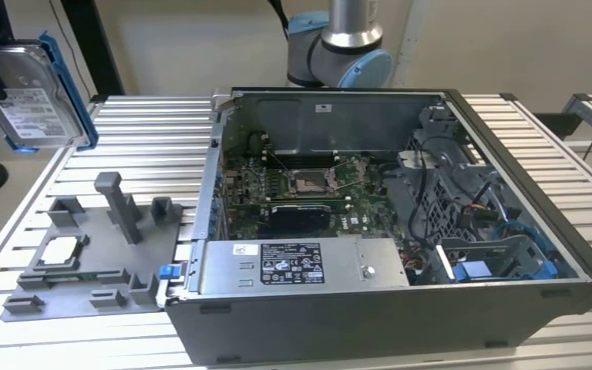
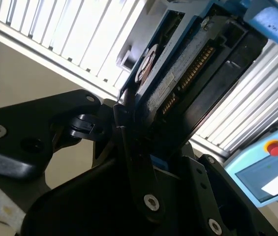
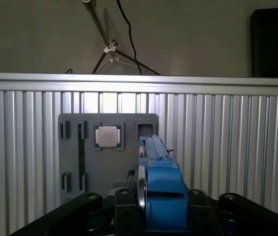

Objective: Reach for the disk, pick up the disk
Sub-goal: 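Pick up the disk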

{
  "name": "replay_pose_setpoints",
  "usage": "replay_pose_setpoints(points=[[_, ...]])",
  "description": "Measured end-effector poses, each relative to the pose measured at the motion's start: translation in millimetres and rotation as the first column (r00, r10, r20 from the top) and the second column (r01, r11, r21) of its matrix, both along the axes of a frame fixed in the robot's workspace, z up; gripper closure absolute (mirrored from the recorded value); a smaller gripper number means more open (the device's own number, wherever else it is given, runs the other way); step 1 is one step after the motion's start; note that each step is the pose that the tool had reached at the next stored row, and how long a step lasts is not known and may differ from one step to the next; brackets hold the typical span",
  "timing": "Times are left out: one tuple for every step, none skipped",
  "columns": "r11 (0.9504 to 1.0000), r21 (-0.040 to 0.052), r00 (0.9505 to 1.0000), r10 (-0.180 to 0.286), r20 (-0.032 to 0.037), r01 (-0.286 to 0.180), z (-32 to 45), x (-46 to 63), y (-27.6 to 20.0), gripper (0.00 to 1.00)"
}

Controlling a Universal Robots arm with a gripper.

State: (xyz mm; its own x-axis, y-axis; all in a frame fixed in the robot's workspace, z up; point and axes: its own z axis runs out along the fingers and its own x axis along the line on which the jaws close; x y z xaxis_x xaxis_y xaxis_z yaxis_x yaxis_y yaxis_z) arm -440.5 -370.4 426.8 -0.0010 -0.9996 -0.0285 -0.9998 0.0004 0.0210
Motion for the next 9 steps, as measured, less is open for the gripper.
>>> replay_pose_setpoints(points=[[1.0,0.0,1.0,0.0,0.0001,0.0,0.7,0.0,0.0,1.0],[1.0,0.0,1.0,0.0,0.0001,0.0,1.6,0.0,0.0,1.0],[1.0,0.0,1.0,0.0,0.0,0.0,2.4,0.0,0.0,1.0],[1.0,0.0,1.0,0.0,0.0001,0.0,3.1,0.0,0.0,1.0],[1.0,0.0,1.0,0.0,0.0001,0.0,3.9,0.0,0.0,1.0],[1.0,0.0001,1.0,0.0,0.0001,0.0,4.8,0.0,0.0,1.0],[1.0,0.0,1.0,0.0,0.0001,0.0,5.8,0.0,0.0,1.0],[1.0,0.0,1.0,0.0,0.0,0.0,6.9,0.0,0.0,1.0],[1.0,0.0,1.0,0.0,0.0,0.0,8.2,0.0,0.0,1.0]])
